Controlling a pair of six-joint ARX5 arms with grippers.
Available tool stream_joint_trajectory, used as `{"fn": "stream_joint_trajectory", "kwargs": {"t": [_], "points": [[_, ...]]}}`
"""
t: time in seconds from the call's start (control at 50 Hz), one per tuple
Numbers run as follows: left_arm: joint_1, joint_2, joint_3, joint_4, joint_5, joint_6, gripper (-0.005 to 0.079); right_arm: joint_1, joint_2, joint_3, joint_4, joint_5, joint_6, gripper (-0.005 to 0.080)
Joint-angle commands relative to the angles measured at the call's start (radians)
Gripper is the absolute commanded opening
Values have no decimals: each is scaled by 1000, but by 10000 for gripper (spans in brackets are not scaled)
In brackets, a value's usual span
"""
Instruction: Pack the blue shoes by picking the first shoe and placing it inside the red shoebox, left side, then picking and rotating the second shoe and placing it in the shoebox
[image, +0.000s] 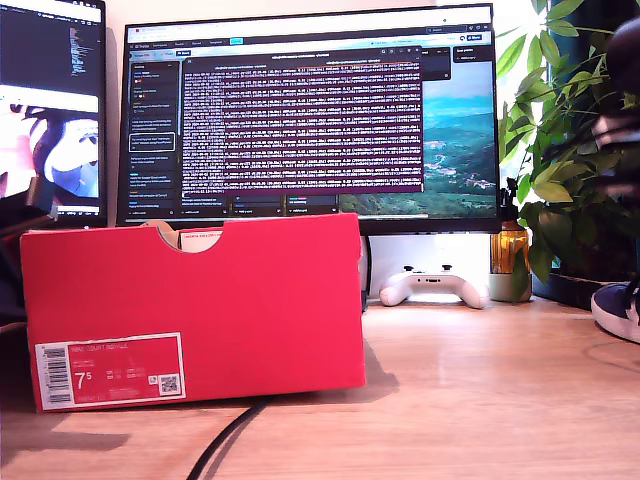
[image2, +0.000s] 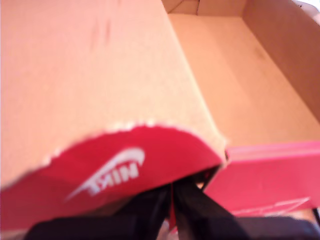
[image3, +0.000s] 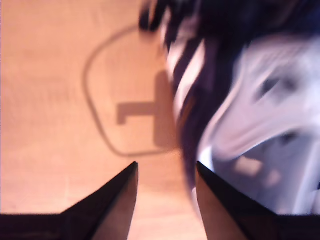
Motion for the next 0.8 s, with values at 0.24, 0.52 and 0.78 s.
{"fn": "stream_joint_trajectory", "kwargs": {"t": [0.24, 0.52, 0.78], "points": [[1, 1, -11, -25, 2, 7, -20, 4, 19, 50, -109, 56, -2, 330], [1, 1, -11, -25, 1, 7, -20, -15, 90, 48, -109, 55, -2, 330], [1, 1, -11, -25, 1, 7, -20, -39, 200, 48, -109, 55, -5, 329]]}}
